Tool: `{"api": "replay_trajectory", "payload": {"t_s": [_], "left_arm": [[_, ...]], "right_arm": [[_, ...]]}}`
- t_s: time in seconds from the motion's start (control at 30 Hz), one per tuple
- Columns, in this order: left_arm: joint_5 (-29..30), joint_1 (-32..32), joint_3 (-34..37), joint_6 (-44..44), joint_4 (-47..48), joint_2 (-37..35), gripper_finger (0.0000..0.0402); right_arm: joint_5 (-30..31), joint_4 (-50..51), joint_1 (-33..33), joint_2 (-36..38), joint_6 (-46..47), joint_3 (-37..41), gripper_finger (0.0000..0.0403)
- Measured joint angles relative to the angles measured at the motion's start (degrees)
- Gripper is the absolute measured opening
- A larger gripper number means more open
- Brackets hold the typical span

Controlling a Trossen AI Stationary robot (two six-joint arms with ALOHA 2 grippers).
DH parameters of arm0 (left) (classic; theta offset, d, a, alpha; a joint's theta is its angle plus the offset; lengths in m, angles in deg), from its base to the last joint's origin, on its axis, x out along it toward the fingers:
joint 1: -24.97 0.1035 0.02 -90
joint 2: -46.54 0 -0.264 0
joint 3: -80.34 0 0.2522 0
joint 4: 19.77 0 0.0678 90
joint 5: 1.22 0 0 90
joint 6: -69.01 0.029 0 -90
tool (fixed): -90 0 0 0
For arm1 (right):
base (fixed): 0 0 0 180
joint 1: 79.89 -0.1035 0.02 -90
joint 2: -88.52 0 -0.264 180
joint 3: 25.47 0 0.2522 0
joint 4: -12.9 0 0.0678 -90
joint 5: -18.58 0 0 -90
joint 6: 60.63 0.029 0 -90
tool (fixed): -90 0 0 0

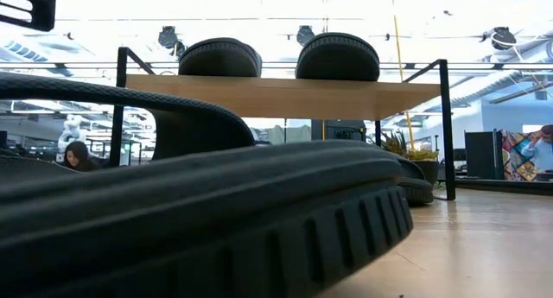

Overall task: Pick and place slides into the shelf
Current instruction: Put the black slide under the shelf

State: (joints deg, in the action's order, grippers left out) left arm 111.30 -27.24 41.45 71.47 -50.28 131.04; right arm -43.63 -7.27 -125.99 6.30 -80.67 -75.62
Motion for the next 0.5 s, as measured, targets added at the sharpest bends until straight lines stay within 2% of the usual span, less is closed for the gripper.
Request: {"api": "replay_trajectory", "payload": {"t_s": [0.13, 0.23, 0.37, 0.5], "left_arm": [[2.06, 0.0, -5.44, -0.35, 9.35, 0.28, 0.0001], [4.47, 0.0, -7.73, -4.36, 13.14, 0.29, 0.0001], [5.24, 0.57, -8.66, -10.65, 13.96, 0.28, 0.0001], [7.24, 1.86, -8.39, -21.35, 16.34, 0.28, 0.0002]], "right_arm": [[8.54, 4.8, -0.94, -6.97, -4.35, -6.88, 0.0], [14.23, 9.2, -1.45, -9.42, -3.84, -10.21, 0.0], [17.26, 15.5, -1.65, -8.7, 0.9, -10.86, 0.0], [17.42, 21.31, -1.51, -6.41, 6.64, -10.88, 0.0]]}}
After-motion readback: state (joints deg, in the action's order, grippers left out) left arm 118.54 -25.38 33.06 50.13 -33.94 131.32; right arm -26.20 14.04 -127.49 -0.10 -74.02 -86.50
